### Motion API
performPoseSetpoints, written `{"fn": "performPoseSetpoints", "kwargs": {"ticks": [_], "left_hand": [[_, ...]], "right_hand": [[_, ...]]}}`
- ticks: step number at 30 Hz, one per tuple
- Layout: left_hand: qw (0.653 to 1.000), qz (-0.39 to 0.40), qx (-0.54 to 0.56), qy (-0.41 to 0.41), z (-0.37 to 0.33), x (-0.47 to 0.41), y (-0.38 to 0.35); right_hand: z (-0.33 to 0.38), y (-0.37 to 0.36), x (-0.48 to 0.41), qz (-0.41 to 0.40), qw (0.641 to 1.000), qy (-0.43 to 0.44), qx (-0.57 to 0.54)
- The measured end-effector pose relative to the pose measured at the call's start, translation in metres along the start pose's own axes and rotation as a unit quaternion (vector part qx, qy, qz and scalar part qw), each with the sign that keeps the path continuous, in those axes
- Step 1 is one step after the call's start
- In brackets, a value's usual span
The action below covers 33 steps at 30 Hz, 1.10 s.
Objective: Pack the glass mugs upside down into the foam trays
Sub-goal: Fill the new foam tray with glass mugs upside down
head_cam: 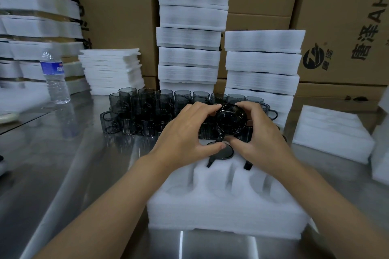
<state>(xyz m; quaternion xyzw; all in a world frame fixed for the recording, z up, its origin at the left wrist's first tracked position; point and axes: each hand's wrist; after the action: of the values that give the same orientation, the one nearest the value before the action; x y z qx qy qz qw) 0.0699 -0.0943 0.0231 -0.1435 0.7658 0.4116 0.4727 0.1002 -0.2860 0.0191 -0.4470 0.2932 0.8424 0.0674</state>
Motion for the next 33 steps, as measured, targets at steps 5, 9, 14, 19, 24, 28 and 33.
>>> {"fn": "performPoseSetpoints", "kwargs": {"ticks": [5,9,14,19,24,28,33], "left_hand": [[1.000,0.005,0.009,-0.002,0.000,0.000,0.001],[1.000,0.016,0.000,-0.005,0.001,0.000,0.001],[1.000,0.018,0.000,0.001,0.002,0.001,0.000],[1.000,0.016,0.013,0.005,0.002,0.003,0.001],[0.999,0.008,0.039,0.021,0.001,0.003,0.002],[0.991,-0.043,0.114,0.049,-0.001,0.002,0.003],[0.979,-0.087,0.168,0.078,-0.003,-0.001,0.001]], "right_hand": [[-0.001,-0.001,0.001,0.002,1.000,-0.004,-0.014],[-0.001,-0.001,0.001,0.003,1.000,-0.008,-0.005],[0.000,-0.001,0.001,0.008,1.000,-0.006,0.010],[0.005,0.002,0.001,0.020,1.000,-0.016,0.013],[0.013,0.006,0.001,0.029,0.999,-0.013,0.008],[0.020,0.009,-0.002,0.013,1.000,-0.010,0.011],[0.028,0.012,-0.003,-0.036,0.999,-0.025,-0.009]]}}
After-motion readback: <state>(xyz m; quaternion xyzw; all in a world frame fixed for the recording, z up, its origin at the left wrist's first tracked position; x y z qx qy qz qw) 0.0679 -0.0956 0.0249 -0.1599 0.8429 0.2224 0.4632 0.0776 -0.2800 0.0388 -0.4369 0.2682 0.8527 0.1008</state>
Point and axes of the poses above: each hand's wrist, its own x-axis away from the middle knuckle, its own y-axis out of the back of the hand, z = x × y, and after that the axes turned 12 degrees about -z, right-handed
